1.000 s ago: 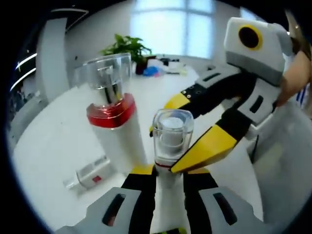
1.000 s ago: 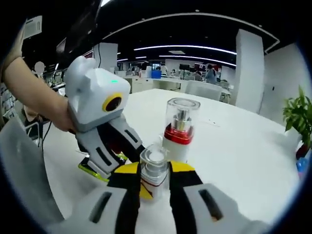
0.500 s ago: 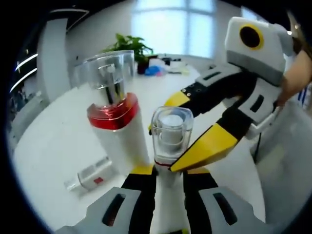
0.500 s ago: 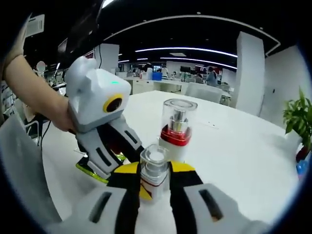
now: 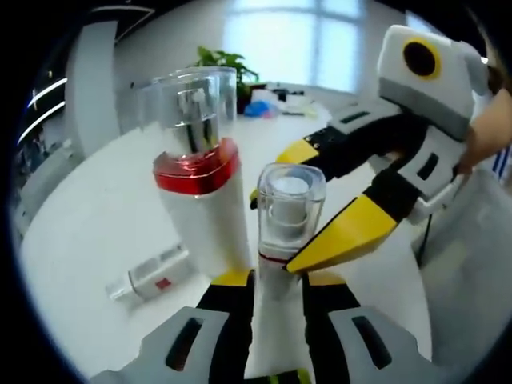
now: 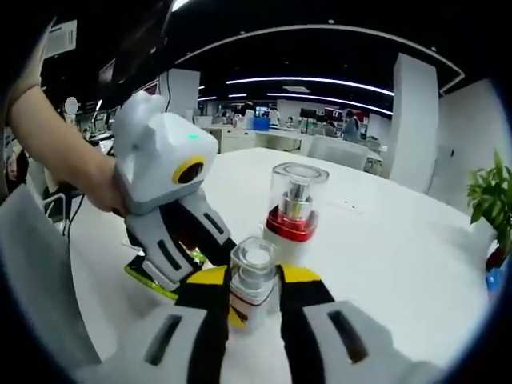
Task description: Arrange the skincare products in the storage area until every visible bottle or jar stands upright without overlapping.
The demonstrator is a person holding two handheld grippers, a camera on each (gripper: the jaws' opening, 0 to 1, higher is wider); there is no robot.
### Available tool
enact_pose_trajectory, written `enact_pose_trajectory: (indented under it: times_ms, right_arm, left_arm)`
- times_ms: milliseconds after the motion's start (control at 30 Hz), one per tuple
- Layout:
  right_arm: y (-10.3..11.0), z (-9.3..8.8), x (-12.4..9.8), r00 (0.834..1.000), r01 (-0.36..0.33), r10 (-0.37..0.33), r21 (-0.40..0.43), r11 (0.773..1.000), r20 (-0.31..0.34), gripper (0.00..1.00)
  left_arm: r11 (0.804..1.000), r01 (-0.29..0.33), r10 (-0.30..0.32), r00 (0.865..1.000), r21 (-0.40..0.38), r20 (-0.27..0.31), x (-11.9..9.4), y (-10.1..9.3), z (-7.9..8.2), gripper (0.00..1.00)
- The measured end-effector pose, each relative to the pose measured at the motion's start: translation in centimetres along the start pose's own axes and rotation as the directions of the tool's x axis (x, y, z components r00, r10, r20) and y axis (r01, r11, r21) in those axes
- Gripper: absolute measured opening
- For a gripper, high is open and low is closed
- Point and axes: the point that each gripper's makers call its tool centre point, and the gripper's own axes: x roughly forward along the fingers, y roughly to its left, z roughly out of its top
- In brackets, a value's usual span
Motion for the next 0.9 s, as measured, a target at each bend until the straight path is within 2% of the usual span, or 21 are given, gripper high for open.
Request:
enact_pose_trajectory:
  times_ms: [133,433,600,833,900]
  right_arm:
    - [-0.1,0.1,0.0,1.000,0.012,-0.012,0.010,1.000,0.004,0.34]
    - [0.3,-0.2,-0.6,1.000,0.015,-0.014,0.032,0.999,-0.016,0.44]
    - [1.2,-0.1,-1.3,1.000,-0.012,0.012,0.054,0.998,-0.012,0.54]
    - [2.6,-0.5,-2.1,0.999,-0.041,0.043,0.068,0.997,-0.022,0.61]
    - [2.7,-0.5,-2.3,0.999,-0.043,0.045,0.082,0.996,-0.024,0.65]
  left_arm:
    - [1.000,-0.001,0.001,1.000,-0.007,-0.011,-0.3,0.0,-0.2,0.23]
    - [1.000,-0.019,0.018,0.999,-0.014,-0.040,-1.4,0.3,-0.9,0.30]
    - [0.999,-0.039,0.037,0.997,-0.036,-0.062,-2.3,0.1,-1.6,0.38]
    - [0.994,-0.061,0.055,0.996,-0.092,-0.074,-4.0,-0.7,-2.2,0.49]
    - [0.992,-0.076,0.067,0.994,-0.104,-0.082,-4.5,-0.9,-2.5,0.52]
